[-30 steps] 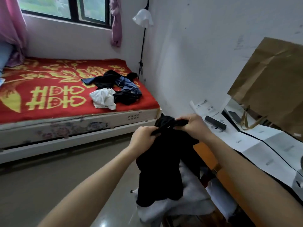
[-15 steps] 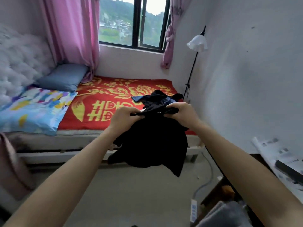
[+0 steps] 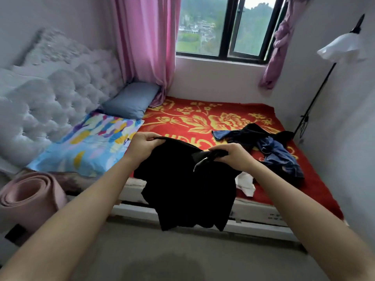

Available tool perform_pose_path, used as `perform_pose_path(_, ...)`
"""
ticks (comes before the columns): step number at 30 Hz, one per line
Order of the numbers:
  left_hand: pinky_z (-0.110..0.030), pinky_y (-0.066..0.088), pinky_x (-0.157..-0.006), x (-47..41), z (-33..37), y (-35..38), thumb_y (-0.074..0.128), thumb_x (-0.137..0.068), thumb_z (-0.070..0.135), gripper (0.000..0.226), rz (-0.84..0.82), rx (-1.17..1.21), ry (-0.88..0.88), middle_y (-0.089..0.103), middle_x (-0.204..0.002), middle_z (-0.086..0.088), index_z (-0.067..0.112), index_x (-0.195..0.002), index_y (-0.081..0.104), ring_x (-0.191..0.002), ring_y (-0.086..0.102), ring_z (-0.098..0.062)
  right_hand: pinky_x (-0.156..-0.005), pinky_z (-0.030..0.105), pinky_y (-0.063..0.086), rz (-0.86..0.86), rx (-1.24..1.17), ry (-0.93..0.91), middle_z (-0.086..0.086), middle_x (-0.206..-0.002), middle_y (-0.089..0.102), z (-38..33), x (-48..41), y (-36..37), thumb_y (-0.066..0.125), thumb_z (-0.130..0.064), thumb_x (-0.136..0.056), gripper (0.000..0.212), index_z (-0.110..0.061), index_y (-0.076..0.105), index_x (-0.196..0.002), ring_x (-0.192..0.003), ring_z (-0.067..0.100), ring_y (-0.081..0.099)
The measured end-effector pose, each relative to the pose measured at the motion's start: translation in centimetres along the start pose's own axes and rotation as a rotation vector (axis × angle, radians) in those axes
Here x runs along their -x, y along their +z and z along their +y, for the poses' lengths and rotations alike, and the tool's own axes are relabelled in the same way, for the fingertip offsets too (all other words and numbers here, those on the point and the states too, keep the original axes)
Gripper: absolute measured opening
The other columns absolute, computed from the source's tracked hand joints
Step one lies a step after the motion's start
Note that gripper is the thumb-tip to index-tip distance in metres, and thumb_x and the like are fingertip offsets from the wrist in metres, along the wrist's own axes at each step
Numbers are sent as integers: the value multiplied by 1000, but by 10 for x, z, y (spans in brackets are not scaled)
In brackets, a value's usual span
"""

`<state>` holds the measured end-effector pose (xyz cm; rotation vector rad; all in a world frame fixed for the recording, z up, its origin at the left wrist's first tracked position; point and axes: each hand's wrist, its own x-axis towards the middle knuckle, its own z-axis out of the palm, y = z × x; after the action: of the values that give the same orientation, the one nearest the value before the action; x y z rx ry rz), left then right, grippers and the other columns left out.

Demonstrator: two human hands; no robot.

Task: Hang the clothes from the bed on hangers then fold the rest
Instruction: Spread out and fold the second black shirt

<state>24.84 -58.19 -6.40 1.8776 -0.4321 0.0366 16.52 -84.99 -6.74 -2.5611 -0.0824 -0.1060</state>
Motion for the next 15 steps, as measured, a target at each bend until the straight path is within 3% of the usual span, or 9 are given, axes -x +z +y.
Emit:
perform_pose_path(4,-5,42,-57,-70,-46,-35,62,-87,6,10,176,39,-85,65,-73,1,6,-93,71,-58,57,3,-91,30,45,-14,53,-4,5,-118,65,20,-70,12,62,-6,-87,38,-14,61,-124,-109,21,60)
perform_pose_path(9,-21,41,-67,-196,-116,-74,61,-88,6,17,247,-8,-86,62,-85,-10,-3,-100,69,-79,52,-17,-88,21,39,100,15,54,-1,-120,59,47,-171,27,55,1,-89,49,-16,50,-135,-108,12,54)
perform_pose_path(13,-29,34,-63,-306,-165,-95,61,-88,10,8,271,-89,-128,55,-80,-8,6,-83,66,-78,45,-16,-89,22,41,191,-6,136,2,-119,63,60,-248,36,51,1,-91,36,-14,60,-123,-108,14,56)
perform_pose_path(15,-28,31,-65,-350,-185,-102,61,-87,10,11,270,-127,-187,52,-77,-9,8,-77,61,-76,44,-17,-89,29,45,212,5,194,4,-113,66,58,-277,40,52,-2,-92,28,-13,66,-114,-102,17,59)
